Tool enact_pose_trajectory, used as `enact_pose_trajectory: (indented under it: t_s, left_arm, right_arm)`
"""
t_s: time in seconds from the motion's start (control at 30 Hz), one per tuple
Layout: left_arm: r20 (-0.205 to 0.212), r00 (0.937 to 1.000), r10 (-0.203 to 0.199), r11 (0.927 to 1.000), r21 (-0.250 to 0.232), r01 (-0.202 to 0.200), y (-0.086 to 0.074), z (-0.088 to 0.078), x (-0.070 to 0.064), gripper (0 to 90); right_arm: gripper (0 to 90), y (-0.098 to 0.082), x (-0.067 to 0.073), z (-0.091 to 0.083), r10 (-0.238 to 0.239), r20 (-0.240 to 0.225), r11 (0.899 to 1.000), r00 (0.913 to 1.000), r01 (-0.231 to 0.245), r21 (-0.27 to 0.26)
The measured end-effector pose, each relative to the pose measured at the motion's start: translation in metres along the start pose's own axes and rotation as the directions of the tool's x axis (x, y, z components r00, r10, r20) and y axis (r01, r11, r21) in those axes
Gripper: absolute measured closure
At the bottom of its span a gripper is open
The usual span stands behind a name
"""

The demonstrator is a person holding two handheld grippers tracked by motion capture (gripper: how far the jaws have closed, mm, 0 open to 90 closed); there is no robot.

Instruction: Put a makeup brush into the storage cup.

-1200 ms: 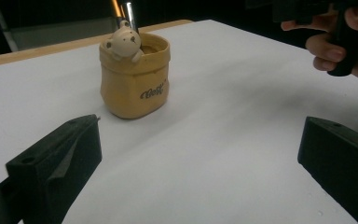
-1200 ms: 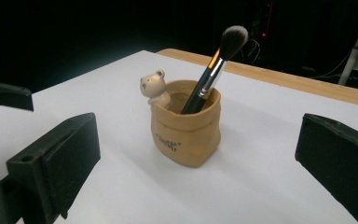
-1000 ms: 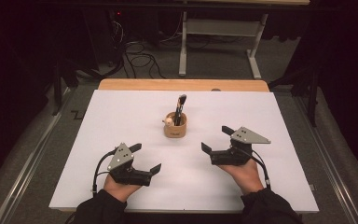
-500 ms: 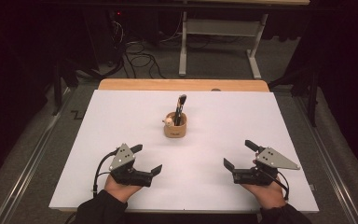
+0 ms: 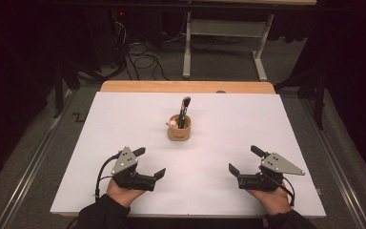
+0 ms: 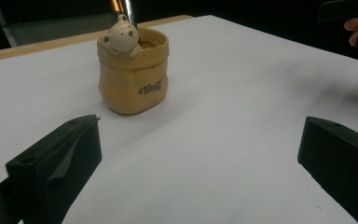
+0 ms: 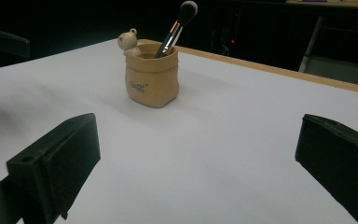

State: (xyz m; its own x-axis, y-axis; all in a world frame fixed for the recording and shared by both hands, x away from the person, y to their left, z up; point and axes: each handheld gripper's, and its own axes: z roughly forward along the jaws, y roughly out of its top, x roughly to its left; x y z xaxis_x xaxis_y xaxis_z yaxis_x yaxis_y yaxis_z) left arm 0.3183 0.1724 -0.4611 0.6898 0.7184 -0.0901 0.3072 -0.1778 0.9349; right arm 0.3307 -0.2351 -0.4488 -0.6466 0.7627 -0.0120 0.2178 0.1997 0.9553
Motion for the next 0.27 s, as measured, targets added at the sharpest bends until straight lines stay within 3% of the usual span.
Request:
enact_pose_trajectory:
  t_s: [0.27]
  left_arm:
    - [-0.004, 1.0000, -0.002, 1.0000, -0.003, 0.002, 0.0005, 0.0000, 0.0002, 0.2]
  right_arm:
    - [0.1, -0.0002, -0.0002, -0.0004, -0.004, 0.007, 1.000, 1.0000, 0.004, -0.001]
